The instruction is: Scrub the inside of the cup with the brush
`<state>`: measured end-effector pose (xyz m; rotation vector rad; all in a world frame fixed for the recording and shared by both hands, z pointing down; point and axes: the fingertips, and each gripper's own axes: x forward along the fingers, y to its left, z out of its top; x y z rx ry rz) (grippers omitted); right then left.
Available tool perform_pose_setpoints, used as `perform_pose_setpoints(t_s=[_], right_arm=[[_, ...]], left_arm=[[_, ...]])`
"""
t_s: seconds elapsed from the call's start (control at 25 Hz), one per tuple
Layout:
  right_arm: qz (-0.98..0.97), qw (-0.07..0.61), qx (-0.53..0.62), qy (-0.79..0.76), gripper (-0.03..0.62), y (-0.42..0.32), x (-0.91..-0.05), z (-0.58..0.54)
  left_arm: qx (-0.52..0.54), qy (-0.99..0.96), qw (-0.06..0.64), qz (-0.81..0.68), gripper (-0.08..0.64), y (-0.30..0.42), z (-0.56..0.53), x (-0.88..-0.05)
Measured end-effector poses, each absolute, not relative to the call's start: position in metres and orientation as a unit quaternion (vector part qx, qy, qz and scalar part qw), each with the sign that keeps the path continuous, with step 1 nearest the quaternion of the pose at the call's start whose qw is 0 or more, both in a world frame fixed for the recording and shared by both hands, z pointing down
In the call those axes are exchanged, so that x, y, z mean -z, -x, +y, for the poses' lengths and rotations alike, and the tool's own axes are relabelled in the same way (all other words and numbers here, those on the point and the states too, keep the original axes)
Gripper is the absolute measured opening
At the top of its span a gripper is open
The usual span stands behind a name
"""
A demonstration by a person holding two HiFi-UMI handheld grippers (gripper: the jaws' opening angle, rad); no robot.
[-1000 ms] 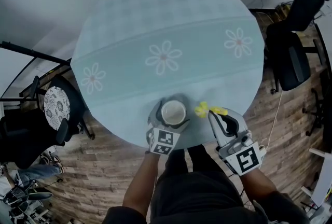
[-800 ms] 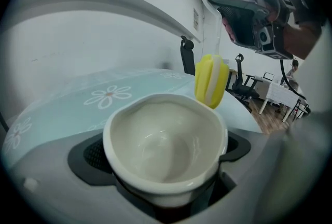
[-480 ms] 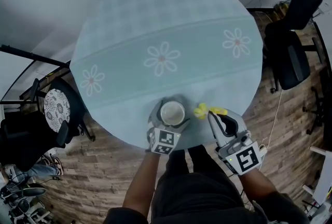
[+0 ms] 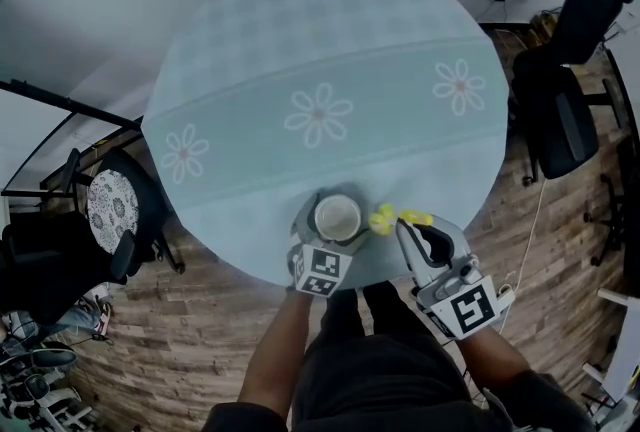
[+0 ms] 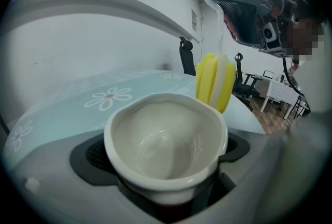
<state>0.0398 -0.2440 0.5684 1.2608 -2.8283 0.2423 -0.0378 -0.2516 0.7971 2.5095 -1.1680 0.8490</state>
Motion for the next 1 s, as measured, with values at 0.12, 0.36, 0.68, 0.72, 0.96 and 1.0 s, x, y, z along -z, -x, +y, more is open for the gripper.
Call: perform_pose_setpoints(t_s=[0.12,0.36,0.68,0.72,0.96,1.0], right_arm=[[-0.909,0.029,-0.078,-0.409,0.037,-0.041,-0.570,-0.242],[-0.906,0.021,-0.069,-0.417,0.037,-0.044,-0.558,-0.241],[-0.906,-0.032,-0.017,-0.422,0.037,-0.044,-0.477,-0.239],[-0.906,-0.038,-0.005,-0.421,0.037,-0.044,-0.463,-0.236],[-0.916,-0.063,0.085,-0.386,0.037,-0.032,-0.369,-0.201],[-0.917,-0.072,0.093,-0.381,0.037,-0.029,-0.354,-0.195]], left_arm=[[-0.284,-0.860,0.114,-0.409,0.572,0.041,-0.252,-0.793],[-0.267,-0.859,0.064,-0.433,0.571,0.045,-0.250,-0.757],[-0.233,-0.847,-0.020,-0.478,0.572,0.067,-0.256,-0.648],[-0.229,-0.844,-0.029,-0.484,0.572,0.071,-0.257,-0.633],[-0.221,-0.832,-0.070,-0.505,0.571,0.082,-0.249,-0.554],[-0.220,-0.830,-0.076,-0.508,0.572,0.084,-0.248,-0.543]])
